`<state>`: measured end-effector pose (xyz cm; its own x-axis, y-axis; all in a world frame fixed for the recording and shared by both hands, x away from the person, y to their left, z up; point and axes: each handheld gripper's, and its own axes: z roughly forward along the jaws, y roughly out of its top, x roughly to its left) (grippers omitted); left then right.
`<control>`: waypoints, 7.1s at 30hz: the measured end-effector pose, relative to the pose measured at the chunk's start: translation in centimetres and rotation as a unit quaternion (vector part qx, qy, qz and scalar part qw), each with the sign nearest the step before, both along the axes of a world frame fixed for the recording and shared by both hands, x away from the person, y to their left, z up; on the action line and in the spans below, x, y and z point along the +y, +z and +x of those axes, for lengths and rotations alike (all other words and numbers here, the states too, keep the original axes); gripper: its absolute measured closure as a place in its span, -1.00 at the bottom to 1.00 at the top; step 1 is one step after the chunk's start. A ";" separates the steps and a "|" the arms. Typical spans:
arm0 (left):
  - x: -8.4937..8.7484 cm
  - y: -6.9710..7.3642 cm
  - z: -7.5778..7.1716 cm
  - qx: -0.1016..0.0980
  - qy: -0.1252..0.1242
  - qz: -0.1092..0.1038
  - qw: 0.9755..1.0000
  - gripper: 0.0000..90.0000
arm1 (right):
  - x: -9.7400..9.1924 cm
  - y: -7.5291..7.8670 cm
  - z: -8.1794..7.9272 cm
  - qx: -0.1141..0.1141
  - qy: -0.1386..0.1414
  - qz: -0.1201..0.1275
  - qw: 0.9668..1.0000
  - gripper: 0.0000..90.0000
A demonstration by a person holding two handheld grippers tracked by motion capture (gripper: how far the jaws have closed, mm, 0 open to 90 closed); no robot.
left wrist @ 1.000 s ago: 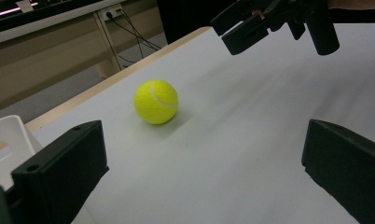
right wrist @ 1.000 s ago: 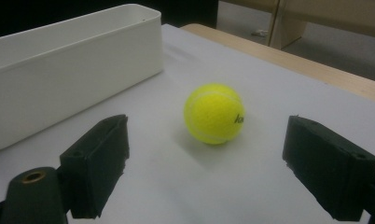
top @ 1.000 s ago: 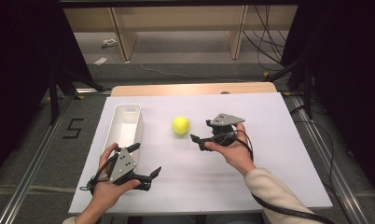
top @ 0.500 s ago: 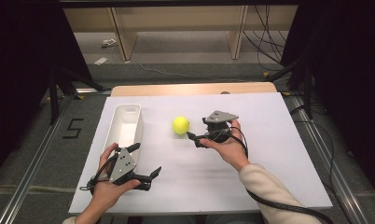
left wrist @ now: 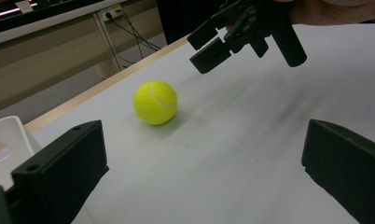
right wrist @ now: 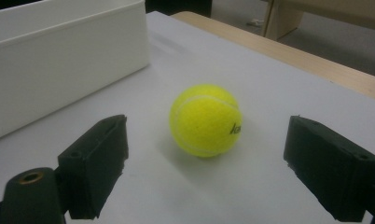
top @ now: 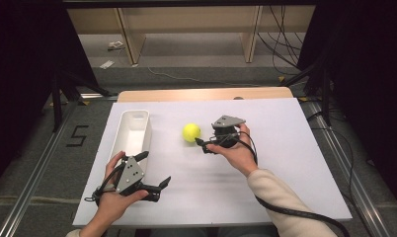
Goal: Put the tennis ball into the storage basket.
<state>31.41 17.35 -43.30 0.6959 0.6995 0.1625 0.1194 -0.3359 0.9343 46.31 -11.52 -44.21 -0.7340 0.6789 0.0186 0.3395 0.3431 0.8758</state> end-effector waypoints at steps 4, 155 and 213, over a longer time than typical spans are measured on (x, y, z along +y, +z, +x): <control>0.0 0.0 0.0 0.000 0.000 0.000 1.000 -1.00 | 0.7 -0.3 0.4 0.004 -0.001 -0.002 1.000 -0.69; -0.1 -0.1 -0.1 0.003 -0.008 0.002 1.000 -1.00 | 5.6 -0.6 3.7 0.023 -0.013 -0.002 1.000 -0.41; -0.1 -0.1 -0.1 0.004 -0.007 0.000 1.000 -1.00 | 6.7 2.3 1.4 -0.005 0.024 0.011 1.000 -0.41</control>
<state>31.34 17.22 -43.38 0.7063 0.6903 0.1569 0.1227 -0.3376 0.9333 47.66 -4.82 -41.94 -0.7660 0.6423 0.0255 0.3149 0.3404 0.8860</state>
